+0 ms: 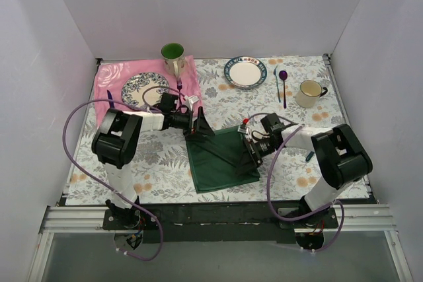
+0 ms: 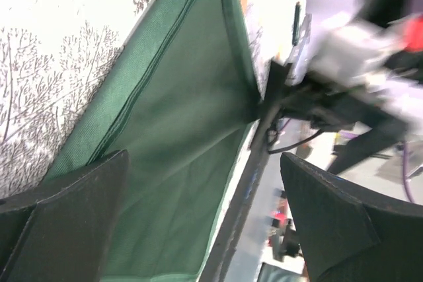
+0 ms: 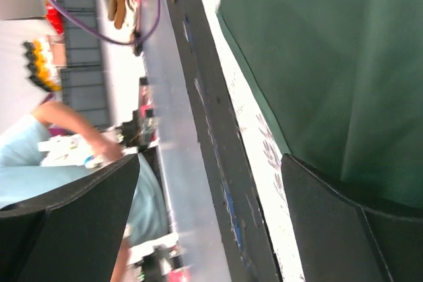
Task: Fold the napkin into a case and place the utensils inside
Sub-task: Smooth out the upper triangle-folded napkin at the center of the board.
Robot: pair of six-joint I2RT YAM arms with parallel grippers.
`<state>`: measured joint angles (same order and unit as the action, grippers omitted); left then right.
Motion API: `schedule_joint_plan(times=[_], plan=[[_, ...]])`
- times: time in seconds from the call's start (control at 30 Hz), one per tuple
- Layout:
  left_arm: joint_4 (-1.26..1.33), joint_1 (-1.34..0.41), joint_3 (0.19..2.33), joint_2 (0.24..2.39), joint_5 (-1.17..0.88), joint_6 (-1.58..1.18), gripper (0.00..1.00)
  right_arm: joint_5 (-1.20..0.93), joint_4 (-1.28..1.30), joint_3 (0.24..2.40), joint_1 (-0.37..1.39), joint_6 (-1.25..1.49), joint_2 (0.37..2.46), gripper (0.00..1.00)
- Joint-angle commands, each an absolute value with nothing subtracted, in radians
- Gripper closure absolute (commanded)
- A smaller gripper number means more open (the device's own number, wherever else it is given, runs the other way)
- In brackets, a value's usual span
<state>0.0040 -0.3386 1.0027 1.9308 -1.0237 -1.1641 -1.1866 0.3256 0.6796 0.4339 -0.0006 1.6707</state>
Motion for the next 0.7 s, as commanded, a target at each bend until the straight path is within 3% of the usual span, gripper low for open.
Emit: schedule_joint_plan(times=[0.0,0.1,0.2,0.23,0.3,0.33,0.43,0.47,0.67], plan=[[-0.132,-0.328,1.023,1.774,-1.012,-1.006,0.02,-1.195,0.402,0.807,0.408,-0.067,1.572,0.05],[-0.173,-0.328,1.005,1.668,-0.965,-0.957,0.02,-1.149,0.462,0.891,0.374,-0.106,1.534,0.12],[-0.219,-0.322,1.005,1.623,-0.875,-0.920,0.02,-1.036,0.446,0.971,0.362,-0.144,1.537,0.31],[-0.242,-0.322,1.009,1.617,-0.849,-0.908,0.02,-1.001,0.451,0.992,0.362,-0.162,1.557,0.43],[-0.268,-0.321,1.020,1.611,-0.809,-0.864,0.02,-0.921,0.448,1.058,0.362,-0.198,1.584,0.56],[-0.293,-0.322,1.025,1.608,-0.801,-0.847,0.05,-0.901,0.448,1.081,0.362,-0.202,1.620,0.67],[-0.334,-0.322,1.037,1.603,-0.792,-0.816,0.17,-0.851,0.471,1.140,0.364,-0.236,1.689,0.80],[-0.340,-0.321,1.043,1.603,-0.788,-0.813,0.23,-0.838,0.469,1.144,0.364,-0.238,1.700,0.81],[-0.383,-0.322,1.055,1.611,-0.798,-0.789,0.38,-0.790,0.414,1.083,0.371,-0.249,1.755,0.89]])
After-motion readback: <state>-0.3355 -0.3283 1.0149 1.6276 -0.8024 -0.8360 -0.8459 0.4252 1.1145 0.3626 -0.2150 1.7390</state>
